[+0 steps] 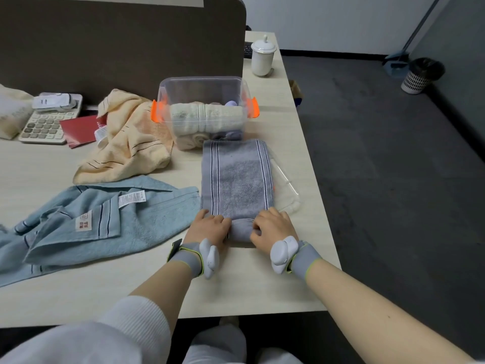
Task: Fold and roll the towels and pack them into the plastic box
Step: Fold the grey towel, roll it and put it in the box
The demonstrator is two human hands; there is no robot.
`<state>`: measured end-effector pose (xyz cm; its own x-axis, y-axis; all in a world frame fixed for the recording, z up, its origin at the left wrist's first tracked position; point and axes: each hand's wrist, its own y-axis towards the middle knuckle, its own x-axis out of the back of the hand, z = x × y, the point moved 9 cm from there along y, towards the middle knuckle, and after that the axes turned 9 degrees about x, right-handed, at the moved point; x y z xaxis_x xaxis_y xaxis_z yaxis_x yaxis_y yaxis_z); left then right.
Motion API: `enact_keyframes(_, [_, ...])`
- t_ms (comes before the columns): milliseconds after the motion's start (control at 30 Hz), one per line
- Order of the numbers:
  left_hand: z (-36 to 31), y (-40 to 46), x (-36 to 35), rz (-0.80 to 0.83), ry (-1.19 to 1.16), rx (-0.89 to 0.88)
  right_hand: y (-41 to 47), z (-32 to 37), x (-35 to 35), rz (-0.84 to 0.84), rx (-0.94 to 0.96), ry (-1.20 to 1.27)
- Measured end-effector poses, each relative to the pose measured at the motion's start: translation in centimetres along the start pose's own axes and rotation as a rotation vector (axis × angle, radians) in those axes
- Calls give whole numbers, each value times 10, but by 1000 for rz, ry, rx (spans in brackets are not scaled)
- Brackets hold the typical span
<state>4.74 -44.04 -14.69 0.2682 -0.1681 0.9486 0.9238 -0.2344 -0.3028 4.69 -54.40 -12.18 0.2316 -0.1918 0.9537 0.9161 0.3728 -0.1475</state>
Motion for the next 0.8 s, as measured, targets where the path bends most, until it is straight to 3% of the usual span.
enact_keyframes(67, [4, 5, 9, -6, -3, 26, 1, 3, 8, -21, 20, -43])
enact_keyframes(233, [18, 25, 21, 109, -164, 104, 10, 12, 4, 163, 112, -96])
enact_keyframes(333, [21, 31, 7, 239, -234, 154, 20, 12, -9, 262, 66, -102])
enact_keyframes(433, [22, 36, -2, 278, -325, 183, 28, 2, -16, 358, -63, 71])
enact_keyframes(533, [26, 38, 3, 193, -456, 196, 33, -12, -11, 343, -183, 242])
enact_keyframes(667, [39, 40, 12, -3, -390, 166, 41, -18, -16, 388, -222, 250])
enact_keyframes(800, [24, 34, 34, -185, -318, -60, 45, -22, -13, 411, -237, 186])
